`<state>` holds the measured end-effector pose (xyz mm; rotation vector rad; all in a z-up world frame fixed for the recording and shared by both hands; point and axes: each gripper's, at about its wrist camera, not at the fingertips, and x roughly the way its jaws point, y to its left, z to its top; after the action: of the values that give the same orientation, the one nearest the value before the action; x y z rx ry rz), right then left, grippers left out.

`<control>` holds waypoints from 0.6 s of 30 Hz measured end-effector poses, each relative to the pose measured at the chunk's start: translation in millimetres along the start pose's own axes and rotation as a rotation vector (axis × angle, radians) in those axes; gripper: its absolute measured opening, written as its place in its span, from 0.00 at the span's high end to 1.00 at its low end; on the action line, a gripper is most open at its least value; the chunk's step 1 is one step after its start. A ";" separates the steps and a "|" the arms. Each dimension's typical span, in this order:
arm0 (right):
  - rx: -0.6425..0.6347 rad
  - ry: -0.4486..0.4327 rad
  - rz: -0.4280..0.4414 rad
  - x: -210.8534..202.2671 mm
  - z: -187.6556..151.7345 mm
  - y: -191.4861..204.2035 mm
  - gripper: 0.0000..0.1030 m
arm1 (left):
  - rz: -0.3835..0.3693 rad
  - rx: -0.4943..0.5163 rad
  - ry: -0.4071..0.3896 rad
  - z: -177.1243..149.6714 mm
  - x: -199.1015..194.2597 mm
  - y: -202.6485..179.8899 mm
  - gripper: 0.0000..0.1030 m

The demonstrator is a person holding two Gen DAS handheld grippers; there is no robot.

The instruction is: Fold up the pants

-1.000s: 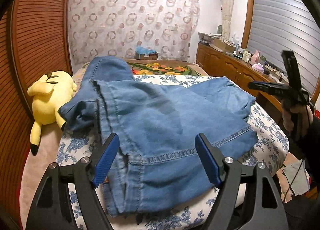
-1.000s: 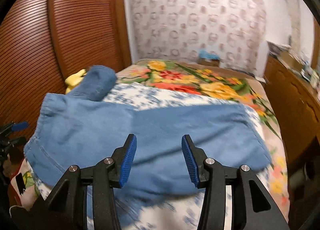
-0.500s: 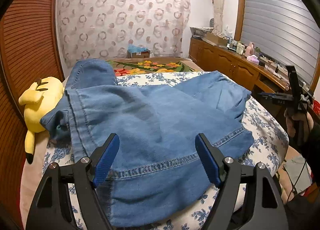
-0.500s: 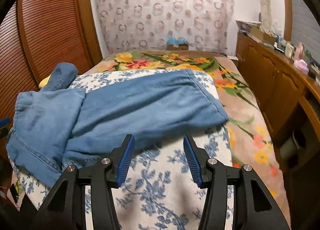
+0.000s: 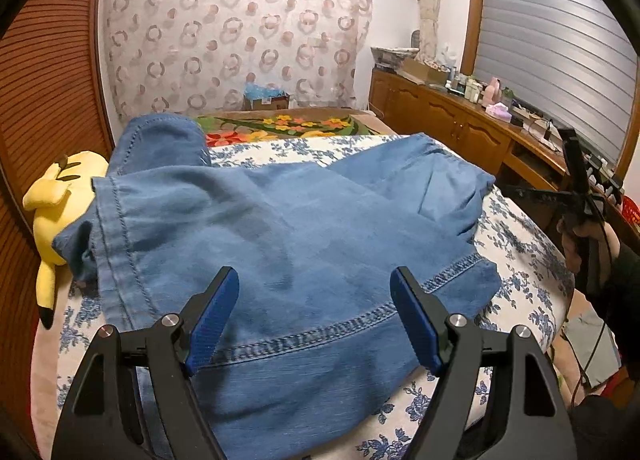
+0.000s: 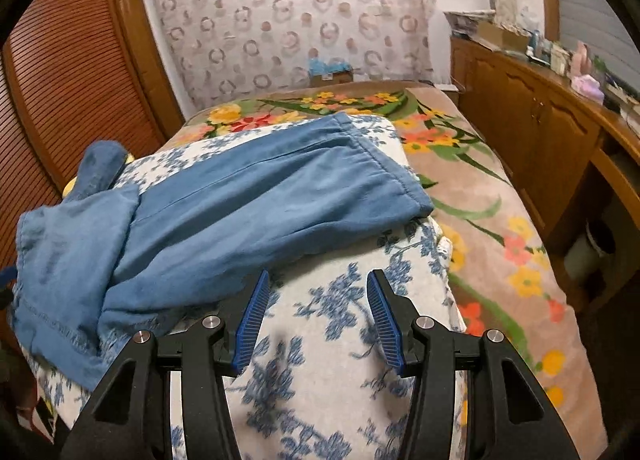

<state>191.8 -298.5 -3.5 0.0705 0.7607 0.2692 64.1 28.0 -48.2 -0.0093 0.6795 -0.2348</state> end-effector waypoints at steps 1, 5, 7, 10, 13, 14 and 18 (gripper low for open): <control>0.017 0.007 0.005 3.0 3.1 -2.8 0.49 | -0.002 0.002 0.003 -0.1 1.8 -2.0 0.24; 0.075 0.031 0.026 18.2 15.8 -10.9 0.48 | -0.005 0.008 0.013 -2.0 5.2 -5.1 0.24; 0.104 0.049 0.025 26.8 21.1 -15.3 0.48 | -0.007 0.005 0.013 -2.7 5.7 -5.4 0.24; 0.140 0.068 0.014 37.0 28.0 -20.9 0.48 | -0.009 0.002 0.015 -4.0 6.6 -5.6 0.24; 0.161 0.080 0.008 46.0 33.0 -23.0 0.48 | -0.008 0.000 0.018 -6.5 8.3 -5.2 0.24; 0.167 0.083 0.005 49.3 35.0 -23.9 0.48 | -0.008 -0.002 0.019 -7.3 8.6 -5.2 0.24; 0.182 0.064 0.004 54.4 38.9 -24.4 0.49 | -0.010 -0.009 0.021 -9.7 10.1 -4.4 0.24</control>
<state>261.5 -306.2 -15.8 0.2361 0.8478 0.2060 64.7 22.1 -61.6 -0.0189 0.7020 -0.2416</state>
